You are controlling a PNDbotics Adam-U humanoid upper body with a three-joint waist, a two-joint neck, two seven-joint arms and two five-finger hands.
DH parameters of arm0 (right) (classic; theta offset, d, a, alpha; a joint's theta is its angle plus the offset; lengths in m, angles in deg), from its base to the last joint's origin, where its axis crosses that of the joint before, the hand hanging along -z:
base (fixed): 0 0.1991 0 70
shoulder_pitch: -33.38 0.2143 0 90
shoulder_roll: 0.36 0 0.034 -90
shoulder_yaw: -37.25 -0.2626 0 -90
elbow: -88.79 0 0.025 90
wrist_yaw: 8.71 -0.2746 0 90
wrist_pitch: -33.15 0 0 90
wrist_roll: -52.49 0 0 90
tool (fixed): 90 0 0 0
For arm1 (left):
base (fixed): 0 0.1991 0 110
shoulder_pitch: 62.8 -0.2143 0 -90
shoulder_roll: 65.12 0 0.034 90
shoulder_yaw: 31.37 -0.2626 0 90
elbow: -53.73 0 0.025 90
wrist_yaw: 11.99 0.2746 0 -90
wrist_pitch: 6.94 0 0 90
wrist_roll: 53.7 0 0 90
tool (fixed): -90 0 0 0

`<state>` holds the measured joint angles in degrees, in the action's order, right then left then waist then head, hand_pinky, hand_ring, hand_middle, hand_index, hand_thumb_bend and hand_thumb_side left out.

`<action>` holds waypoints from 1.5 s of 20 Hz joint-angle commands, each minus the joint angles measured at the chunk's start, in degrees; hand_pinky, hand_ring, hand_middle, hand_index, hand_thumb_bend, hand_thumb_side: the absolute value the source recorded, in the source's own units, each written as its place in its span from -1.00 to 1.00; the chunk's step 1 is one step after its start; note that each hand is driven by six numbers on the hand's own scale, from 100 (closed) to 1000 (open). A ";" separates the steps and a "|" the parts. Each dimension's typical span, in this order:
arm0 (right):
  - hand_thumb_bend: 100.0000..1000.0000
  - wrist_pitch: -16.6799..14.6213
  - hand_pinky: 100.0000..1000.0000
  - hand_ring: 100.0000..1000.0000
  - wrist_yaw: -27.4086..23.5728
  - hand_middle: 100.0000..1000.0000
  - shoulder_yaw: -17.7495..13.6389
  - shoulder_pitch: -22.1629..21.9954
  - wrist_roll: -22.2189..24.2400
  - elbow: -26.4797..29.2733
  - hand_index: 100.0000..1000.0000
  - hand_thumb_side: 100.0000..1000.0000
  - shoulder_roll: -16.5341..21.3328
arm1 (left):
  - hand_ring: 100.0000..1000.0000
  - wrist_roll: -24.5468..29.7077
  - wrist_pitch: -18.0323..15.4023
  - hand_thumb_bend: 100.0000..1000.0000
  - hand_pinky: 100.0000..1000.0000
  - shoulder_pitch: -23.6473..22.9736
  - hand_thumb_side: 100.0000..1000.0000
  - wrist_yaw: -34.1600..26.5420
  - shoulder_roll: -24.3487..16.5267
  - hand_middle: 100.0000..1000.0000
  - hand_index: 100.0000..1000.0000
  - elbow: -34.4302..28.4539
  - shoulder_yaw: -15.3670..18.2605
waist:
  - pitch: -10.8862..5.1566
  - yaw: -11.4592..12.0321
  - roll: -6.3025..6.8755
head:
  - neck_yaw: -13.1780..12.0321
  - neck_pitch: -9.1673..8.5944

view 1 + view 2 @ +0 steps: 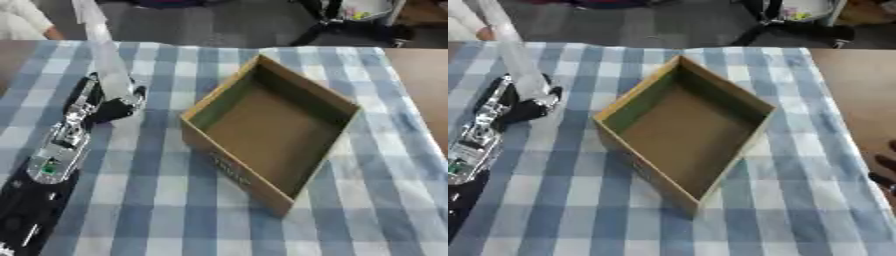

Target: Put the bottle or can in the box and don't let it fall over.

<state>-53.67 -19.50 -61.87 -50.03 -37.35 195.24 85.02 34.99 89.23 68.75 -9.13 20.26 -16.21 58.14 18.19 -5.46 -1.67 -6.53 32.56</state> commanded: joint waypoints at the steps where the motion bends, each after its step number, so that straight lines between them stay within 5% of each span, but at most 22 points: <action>1: -1.00 -0.12 0.62 0.80 0.13 1.00 -0.30 0.26 0.24 0.35 0.71 0.51 0.98 | 0.11 0.38 -0.54 -0.82 1.00 1.34 -1.00 1.01 -1.32 0.33 -0.80 -1.23 0.17 | -1.15 0.00 0.07 | -0.08 -0.60; 22: -1.00 -0.05 0.62 0.80 -0.67 1.00 -0.43 0.24 0.21 0.34 0.72 0.48 1.75 | 0.09 2.18 2.20 -0.71 1.00 6.09 -1.00 0.42 -0.49 0.30 -0.82 -10.46 -2.20 | -2.55 -0.10 0.69 | 0.19 0.37; 30: -1.00 -0.12 0.62 0.80 -1.13 1.00 -0.58 0.14 0.09 0.34 0.72 0.46 2.23 | 0.09 3.40 4.37 -0.72 1.00 10.81 -1.00 -2.26 4.43 0.31 -0.82 -13.71 -5.52 | -3.42 -0.37 1.03 | 0.58 0.84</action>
<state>-53.59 -20.14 -61.92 -50.08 -37.27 194.93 85.60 38.28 93.22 78.07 -10.84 24.55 -28.30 52.94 16.09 -5.73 -0.69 -6.20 33.21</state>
